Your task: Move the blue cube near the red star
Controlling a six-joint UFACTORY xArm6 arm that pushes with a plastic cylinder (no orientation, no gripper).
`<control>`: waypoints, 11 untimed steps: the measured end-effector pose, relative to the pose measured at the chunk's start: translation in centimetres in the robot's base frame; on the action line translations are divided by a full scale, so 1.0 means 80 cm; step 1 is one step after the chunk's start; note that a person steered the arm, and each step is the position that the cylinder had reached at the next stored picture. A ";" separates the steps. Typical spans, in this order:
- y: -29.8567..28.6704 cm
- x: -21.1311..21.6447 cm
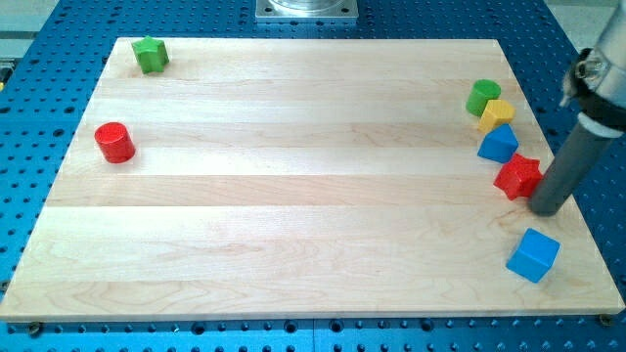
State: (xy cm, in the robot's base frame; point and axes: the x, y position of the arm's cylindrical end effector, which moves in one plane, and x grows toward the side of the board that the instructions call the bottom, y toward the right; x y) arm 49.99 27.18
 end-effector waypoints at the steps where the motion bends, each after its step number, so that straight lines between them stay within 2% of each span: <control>1: -0.005 -0.017; 2: -0.010 0.019; 3: 0.033 0.085; 4: -0.005 0.148; 5: -0.053 0.147; 7: -0.046 0.121; 10: -0.077 0.065; 11: -0.166 0.062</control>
